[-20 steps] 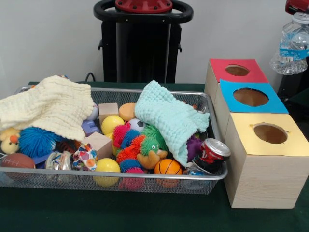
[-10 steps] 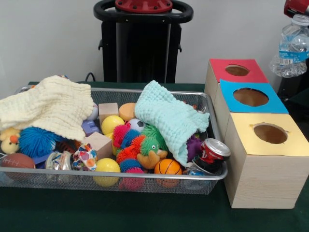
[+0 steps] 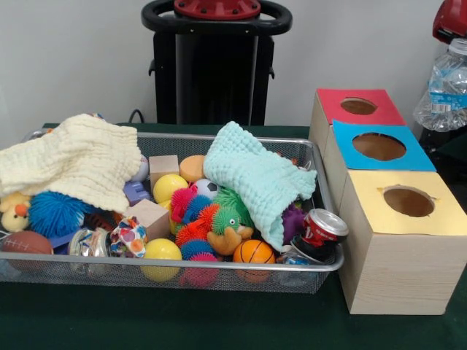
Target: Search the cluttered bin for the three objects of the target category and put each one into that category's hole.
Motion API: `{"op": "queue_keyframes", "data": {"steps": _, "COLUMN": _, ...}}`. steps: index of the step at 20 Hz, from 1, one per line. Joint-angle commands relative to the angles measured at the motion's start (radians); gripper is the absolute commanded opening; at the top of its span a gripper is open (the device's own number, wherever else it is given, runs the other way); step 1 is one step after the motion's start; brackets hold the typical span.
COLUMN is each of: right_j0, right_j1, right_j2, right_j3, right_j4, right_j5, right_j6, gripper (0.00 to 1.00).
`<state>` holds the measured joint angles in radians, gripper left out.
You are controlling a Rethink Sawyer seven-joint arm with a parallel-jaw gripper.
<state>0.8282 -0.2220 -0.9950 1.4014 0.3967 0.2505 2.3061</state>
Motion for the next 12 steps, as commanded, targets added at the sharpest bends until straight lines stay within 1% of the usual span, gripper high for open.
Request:
{"op": "queue_keyframes", "data": {"steps": 1, "right_j0": -0.002, "right_j1": 0.053, "right_j2": 0.092, "right_j3": 0.126, "right_j4": 0.051, "right_j5": -0.095, "right_j6": 0.276, "gripper": 0.0}}
{"op": "queue_keyframes", "data": {"steps": 7, "right_j0": 0.002, "right_j1": 0.04, "right_j2": 0.105, "right_j3": 0.171, "right_j4": 0.053, "right_j5": -0.131, "right_j6": 0.265, "gripper": 0.0}}
{"op": "queue_keyframes", "data": {"steps": 12, "right_j0": 0.002, "right_j1": 0.03, "right_j2": 0.127, "right_j3": 0.214, "right_j4": 0.058, "right_j5": -0.185, "right_j6": 0.258, "gripper": 0.0}}
